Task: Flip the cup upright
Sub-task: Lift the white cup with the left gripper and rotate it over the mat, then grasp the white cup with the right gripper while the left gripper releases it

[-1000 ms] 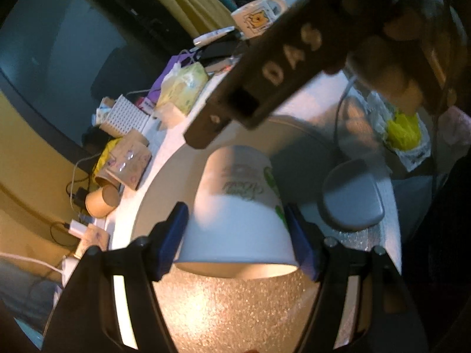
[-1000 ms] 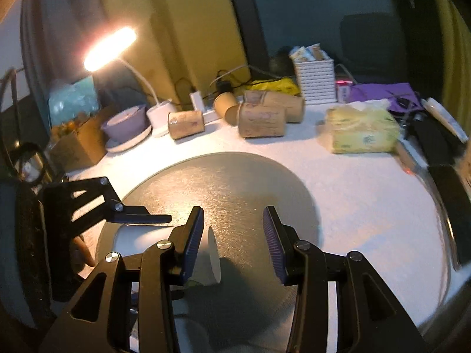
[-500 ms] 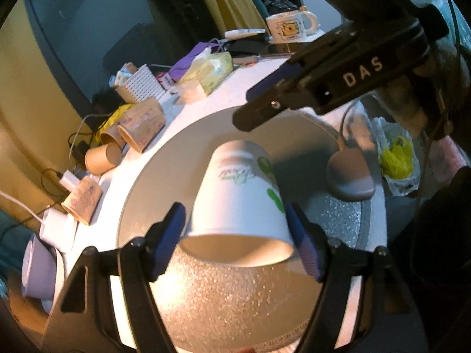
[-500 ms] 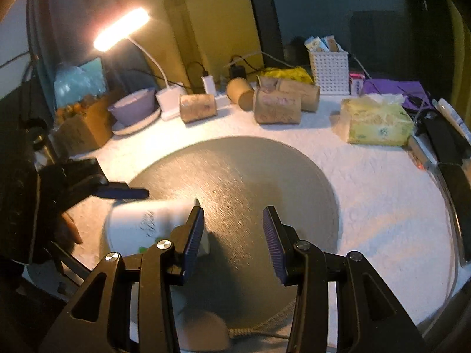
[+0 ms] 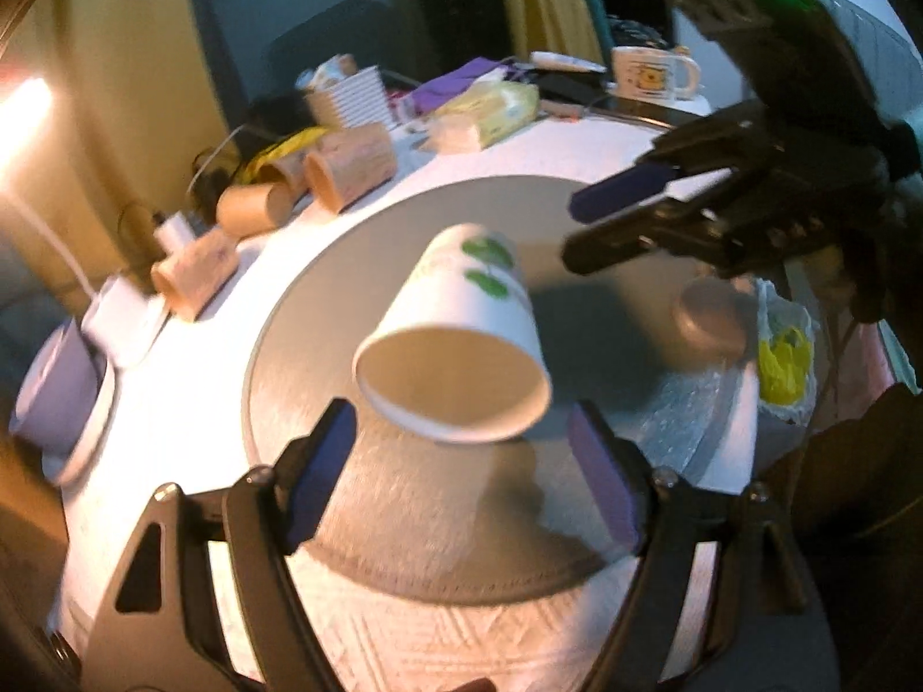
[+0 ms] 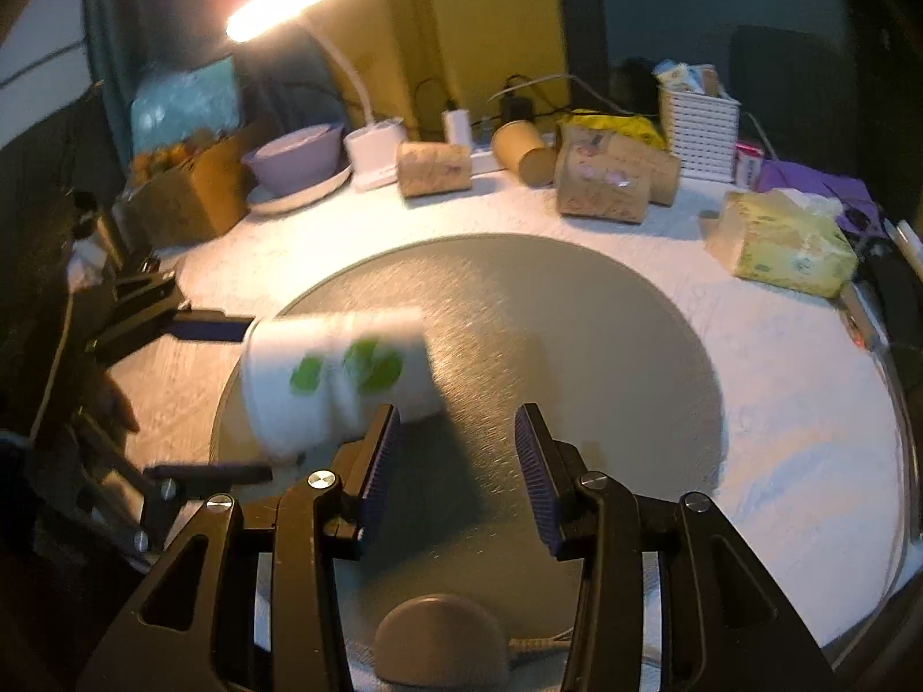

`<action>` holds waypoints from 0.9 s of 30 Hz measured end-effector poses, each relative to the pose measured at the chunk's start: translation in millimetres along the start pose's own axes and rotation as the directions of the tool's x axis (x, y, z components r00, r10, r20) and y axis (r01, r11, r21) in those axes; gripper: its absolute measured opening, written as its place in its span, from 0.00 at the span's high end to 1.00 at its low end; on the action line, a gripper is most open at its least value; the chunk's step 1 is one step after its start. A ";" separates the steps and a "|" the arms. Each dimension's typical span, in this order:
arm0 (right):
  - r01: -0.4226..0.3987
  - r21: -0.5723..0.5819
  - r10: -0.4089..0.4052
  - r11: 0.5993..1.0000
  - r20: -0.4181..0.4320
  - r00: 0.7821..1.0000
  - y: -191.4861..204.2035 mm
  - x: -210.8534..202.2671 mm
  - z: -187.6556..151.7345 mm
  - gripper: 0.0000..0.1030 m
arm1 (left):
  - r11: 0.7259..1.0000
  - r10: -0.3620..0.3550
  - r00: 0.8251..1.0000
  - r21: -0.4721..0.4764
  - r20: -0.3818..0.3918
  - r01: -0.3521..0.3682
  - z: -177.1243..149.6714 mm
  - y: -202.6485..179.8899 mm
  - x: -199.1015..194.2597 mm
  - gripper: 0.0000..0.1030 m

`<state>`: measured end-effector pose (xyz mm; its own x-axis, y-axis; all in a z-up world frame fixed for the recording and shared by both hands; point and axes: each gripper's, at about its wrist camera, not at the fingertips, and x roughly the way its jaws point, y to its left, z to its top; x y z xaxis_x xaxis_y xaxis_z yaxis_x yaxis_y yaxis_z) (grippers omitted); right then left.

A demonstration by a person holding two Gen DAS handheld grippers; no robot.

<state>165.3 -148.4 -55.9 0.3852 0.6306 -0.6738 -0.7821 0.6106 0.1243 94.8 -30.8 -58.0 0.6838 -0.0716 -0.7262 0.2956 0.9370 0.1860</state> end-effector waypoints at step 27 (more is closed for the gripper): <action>-0.128 -0.809 -0.137 0.574 -0.248 0.959 120.9 94.5 71.5 0.24 | 0.808 0.049 0.984 -0.586 0.174 0.063 -69.6 123.6 -43.4 0.25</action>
<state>142.1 19.3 -52.5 0.3547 0.4021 -0.8441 -0.8943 -0.1175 -0.4317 55.2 111.9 -49.6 0.8031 -0.0835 -0.5899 -0.1091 0.9528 -0.2834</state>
